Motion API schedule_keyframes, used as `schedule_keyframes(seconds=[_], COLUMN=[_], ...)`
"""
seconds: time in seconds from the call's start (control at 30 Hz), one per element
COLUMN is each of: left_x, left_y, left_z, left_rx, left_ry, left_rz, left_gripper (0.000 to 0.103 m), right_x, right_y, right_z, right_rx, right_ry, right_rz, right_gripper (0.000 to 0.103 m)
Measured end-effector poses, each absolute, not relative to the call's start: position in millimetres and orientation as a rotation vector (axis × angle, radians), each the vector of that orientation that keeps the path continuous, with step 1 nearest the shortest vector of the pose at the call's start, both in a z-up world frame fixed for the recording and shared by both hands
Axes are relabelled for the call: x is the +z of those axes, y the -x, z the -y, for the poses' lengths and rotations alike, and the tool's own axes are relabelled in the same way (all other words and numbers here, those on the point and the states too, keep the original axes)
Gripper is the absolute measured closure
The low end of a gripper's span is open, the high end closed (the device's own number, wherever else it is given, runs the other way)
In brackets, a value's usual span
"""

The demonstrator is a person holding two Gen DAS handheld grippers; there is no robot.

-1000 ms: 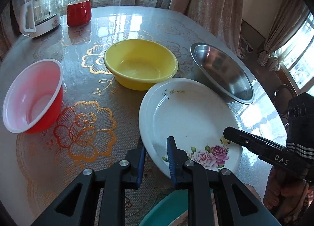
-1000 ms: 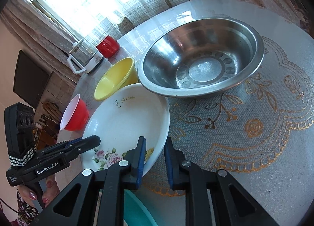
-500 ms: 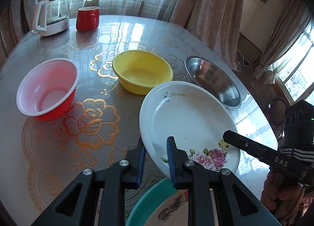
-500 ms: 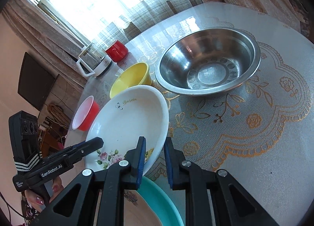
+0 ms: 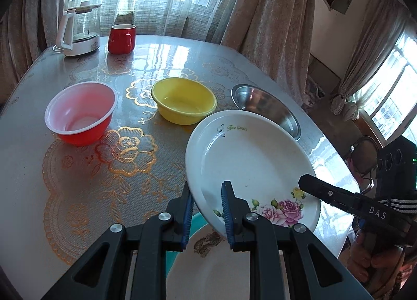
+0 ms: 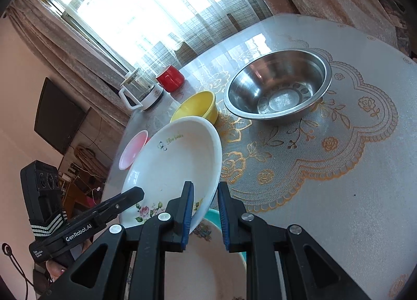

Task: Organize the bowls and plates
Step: 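Lift the rose plate with both grippers and carry it over the stacked plates, then lower the rose plate onto the red-character plate with both grippers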

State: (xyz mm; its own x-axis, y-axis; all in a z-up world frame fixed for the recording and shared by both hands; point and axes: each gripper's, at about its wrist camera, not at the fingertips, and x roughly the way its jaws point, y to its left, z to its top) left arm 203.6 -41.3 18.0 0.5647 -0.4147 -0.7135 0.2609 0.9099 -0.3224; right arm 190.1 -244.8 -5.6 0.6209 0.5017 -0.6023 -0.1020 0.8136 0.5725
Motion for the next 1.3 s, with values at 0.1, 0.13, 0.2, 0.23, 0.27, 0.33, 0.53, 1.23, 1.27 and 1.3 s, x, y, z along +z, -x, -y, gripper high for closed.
schedule_keyframes(seconds=[0.1, 0.13, 0.2, 0.23, 0.27, 0.33, 0.53, 1.23, 1.27, 1.3], left_x=[20, 20, 20, 19, 18, 17, 14, -6, -8, -10], left_y=[-190, -186, -178, -174, -171, -163, -141, -98, -97, -97], left_z=[41, 41, 41, 41, 41, 42, 45, 51, 51, 51], left_rx=[-0.397, -0.398, -0.398, -0.399, -0.4, -0.4, -0.396, -0.395, -0.395, -0.395], left_ry=[0.179, 0.178, 0.178, 0.177, 0.178, 0.177, 0.139, 0.068, 0.066, 0.063], left_rz=[-0.874, -0.872, -0.873, -0.876, -0.879, -0.878, -0.87, -0.894, -0.897, -0.901], left_gripper=[0.082, 0.082, 0.081, 0.081, 0.081, 0.081, 0.081, 0.08, 0.08, 0.08], right_x=[-5, -5, -5, -5, -6, -7, -15, -43, -43, -44], right_y=[-178, -174, -165, -161, -157, -148, -128, -84, -83, -82], right_z=[243, 242, 243, 243, 244, 244, 245, 242, 242, 242], right_rx=[0.37, 0.369, 0.37, 0.37, 0.369, 0.367, 0.361, 0.323, 0.321, 0.317], right_ry=[-0.529, -0.53, -0.54, -0.546, -0.552, -0.557, -0.581, -0.637, -0.638, -0.638], right_rz=[-0.831, -0.829, -0.824, -0.824, -0.824, -0.821, -0.827, -0.885, -0.887, -0.89], right_gripper=[0.084, 0.084, 0.084, 0.084, 0.084, 0.084, 0.084, 0.084, 0.084, 0.084])
